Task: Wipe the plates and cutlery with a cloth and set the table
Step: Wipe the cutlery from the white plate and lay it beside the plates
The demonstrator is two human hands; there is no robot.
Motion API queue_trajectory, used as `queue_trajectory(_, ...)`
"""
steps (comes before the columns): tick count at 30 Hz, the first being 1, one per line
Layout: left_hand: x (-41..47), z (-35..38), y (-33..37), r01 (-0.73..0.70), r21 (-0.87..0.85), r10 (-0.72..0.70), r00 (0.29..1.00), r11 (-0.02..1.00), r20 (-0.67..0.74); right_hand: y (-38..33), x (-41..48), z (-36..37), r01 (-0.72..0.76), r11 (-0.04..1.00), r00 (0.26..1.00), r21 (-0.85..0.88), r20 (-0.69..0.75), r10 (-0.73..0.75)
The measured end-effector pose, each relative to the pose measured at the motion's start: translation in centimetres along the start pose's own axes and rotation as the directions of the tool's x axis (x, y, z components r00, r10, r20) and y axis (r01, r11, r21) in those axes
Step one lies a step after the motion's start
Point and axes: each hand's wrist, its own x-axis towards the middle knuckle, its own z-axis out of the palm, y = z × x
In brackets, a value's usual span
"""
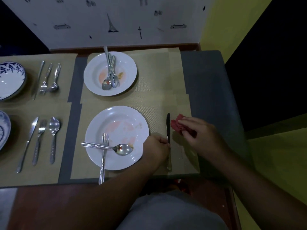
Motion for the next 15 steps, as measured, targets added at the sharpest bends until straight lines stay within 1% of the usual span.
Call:
queue_trajectory(5, -0.1, 0.3, -0.4, 0.001, 0.017, -0.001, 0.999, 1.0, -0.048, 0.5, 0.0, 0.3, 0.024, 0.999, 1.0, 0.026, 0.013, -0.024)
queue_trajectory(9, -0.5, 0.6, -0.5, -0.058, 0.092, 0.065, 0.995, 0.994, -0.072, 0.5, 0.3, 0.6, 0.033, 0.998, 0.999, 0.051, 0.011, -0.033)
queue_trajectory(12, -0.6, 0.4, -0.7, -0.103, 0.118, 0.118, 0.985, 0.988, -0.124, 0.4, 0.4, 0.7, 0.026, 0.997, 1.0, 0.069, 0.012, -0.026)
queue_trajectory(14, -1.0, 0.4, -0.8, -0.172, 0.126, 0.184, 0.978, 0.977, -0.096, 0.5, 0.3, 0.7, 0.03, 0.998, 0.999, 0.061, 0.019, -0.031)
queue_trajectory(15, -1.5, 0.3, -0.9, -0.227, 0.154, 0.236, 0.971, 0.962, -0.043, 0.5, 0.3, 0.7, 0.034, 0.998, 0.999, 0.061, 0.014, -0.035)
